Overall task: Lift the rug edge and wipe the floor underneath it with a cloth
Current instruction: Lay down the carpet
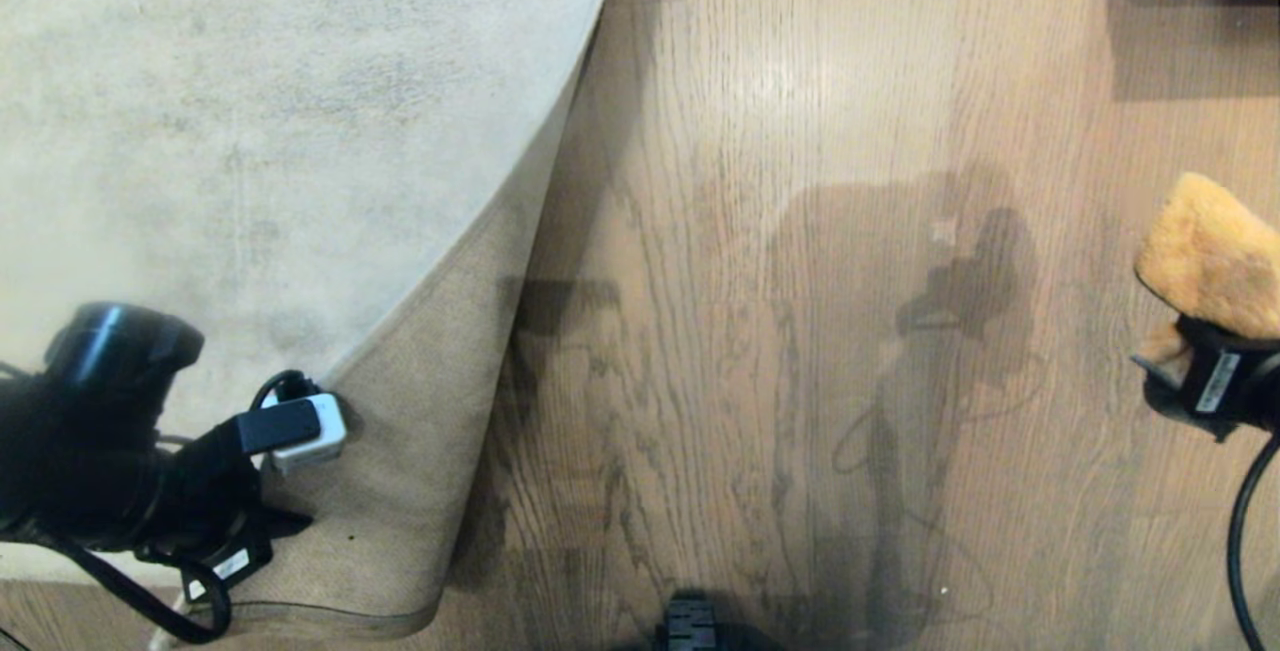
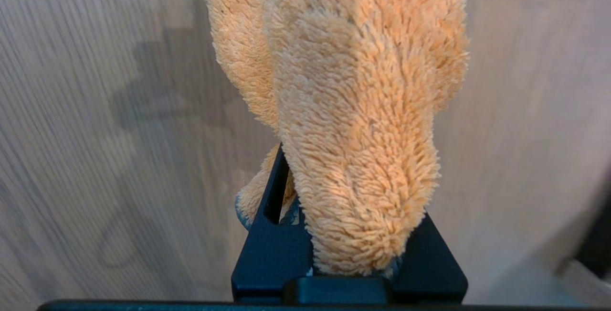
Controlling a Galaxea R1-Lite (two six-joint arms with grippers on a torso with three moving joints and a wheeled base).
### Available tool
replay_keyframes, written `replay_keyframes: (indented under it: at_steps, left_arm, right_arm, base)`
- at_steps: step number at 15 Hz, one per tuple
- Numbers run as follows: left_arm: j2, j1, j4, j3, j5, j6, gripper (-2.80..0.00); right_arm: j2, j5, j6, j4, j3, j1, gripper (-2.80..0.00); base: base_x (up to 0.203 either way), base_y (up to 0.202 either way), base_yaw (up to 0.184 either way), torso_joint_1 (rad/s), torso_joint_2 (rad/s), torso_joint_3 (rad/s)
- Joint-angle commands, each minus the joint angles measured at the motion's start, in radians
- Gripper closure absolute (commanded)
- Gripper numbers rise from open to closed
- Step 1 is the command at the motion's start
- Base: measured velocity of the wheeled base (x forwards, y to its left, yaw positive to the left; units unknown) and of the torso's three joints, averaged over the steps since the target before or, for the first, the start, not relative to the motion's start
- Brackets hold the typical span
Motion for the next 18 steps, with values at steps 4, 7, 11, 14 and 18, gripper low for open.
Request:
replay_keyframes:
  at_steps: [4, 7, 11, 14, 18]
  left_arm:
    - [-0.002, -0.005, 0.002, 0.001, -0.001, 0.006, 0.00]
    - [-0.004, -0.005, 0.002, 0.001, -0.003, 0.006, 0.00]
    - [-0.003, -0.016, 0.001, 0.019, -0.004, 0.005, 0.00]
    - [-0.003, -0.017, 0.001, 0.022, -0.004, 0.004, 0.00]
    - [-0.005, -0.017, 0.001, 0.027, -0.004, 0.004, 0.00]
  right_arm:
    - [-0.174, -0.038, -0.047, 0.003, 0.176, -0.011, 0.00]
    - [-0.242, -0.056, -0.067, 0.020, 0.257, -0.051, 0.00]
    - [-0.369, -0.049, -0.105, 0.089, 0.340, -0.095, 0.00]
    - [-0.518, 0.006, -0.119, 0.239, 0.349, -0.087, 0.00]
    - [-0.791, 0.115, -0.167, 0.513, 0.348, -0.084, 0.00]
  base:
    - [0.000, 0.000, 0.000, 0.000, 0.00, 0.000]
    - [0.000, 0.000, 0.000, 0.000, 0.00, 0.000]
    - [0.000, 0.000, 0.000, 0.000, 0.00, 0.000]
    - [0.000, 0.000, 0.000, 0.000, 0.00, 0.000]
    - [0.000, 0.000, 0.000, 0.000, 0.00, 0.000]
